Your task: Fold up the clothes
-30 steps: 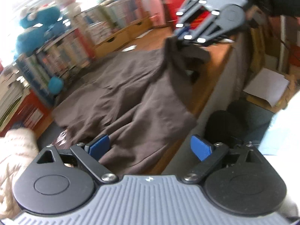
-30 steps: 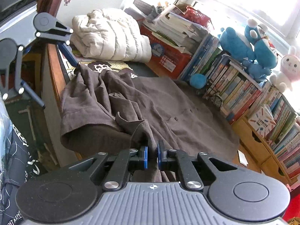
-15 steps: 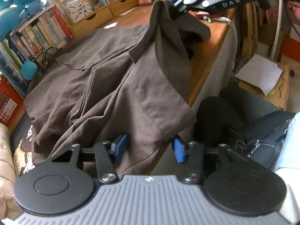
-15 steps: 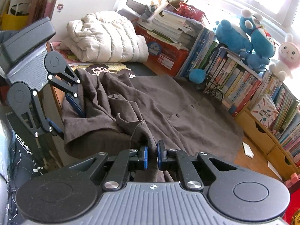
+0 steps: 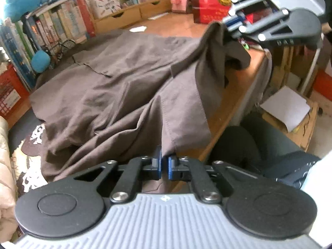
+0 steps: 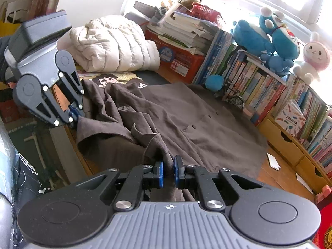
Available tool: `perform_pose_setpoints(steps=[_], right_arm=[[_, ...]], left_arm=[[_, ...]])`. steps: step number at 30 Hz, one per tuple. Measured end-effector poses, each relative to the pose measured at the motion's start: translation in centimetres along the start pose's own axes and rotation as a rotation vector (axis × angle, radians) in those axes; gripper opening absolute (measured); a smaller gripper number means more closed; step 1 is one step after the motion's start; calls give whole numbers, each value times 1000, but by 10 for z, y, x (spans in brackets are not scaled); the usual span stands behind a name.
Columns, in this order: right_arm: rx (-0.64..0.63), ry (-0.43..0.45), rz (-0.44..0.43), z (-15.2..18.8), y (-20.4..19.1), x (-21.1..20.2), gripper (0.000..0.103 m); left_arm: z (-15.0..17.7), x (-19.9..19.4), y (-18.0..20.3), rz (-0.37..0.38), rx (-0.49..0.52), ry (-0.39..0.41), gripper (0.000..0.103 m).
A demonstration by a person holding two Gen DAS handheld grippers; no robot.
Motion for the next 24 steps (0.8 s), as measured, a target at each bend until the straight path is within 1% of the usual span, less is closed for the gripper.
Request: perform_pose_setpoints(steps=[7,9,13,15,16,19,20,21,22,23,24], right_arm=[[43,35,12,-5,6,-17,12],[56,50,12,-7,6,-25,9],[92,78,-3,-12,9,-46,9],[68,85,1,-14,6,-57,9],[46,83,9,-13,5,-60,9],[-74,61,52,-2,-7,-61,13],[-95,59,44,2,-12,-59,22],[-115,58,35,6,-18,-58,40],[-152,59,30,10,-24,-55,51],[-211,60,28,15,-33,-52,68],[-273,61,26,20,-42,-49,72]], left_arm=[[-22,-31,-8,-18,-29,106,3],[-28,-41,-10,-14,-43,135,3],[-33,-58,-9,45,-87,177,3],[-33,-67,-4,61,-87,193,3],[-32,-71,-3,53,-81,199,3],[-32,-74,-3,36,-77,205,3],[-31,-73,-4,33,-83,201,3],[-31,-71,-6,28,-85,196,3],[-30,-69,-8,25,-91,190,3],[-29,-66,-9,23,-92,180,3],[-29,-63,-11,18,-93,170,3]])
Point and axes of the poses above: each gripper's, at about its wrist camera, not at the fingertips, and x roughly the way its jaws point, y to its right, z to its underside, the point moved 5 cm from there along x, roughly the way its jaws point, and after that the axes turned 13 degrees about z, right-handed, at the moved point
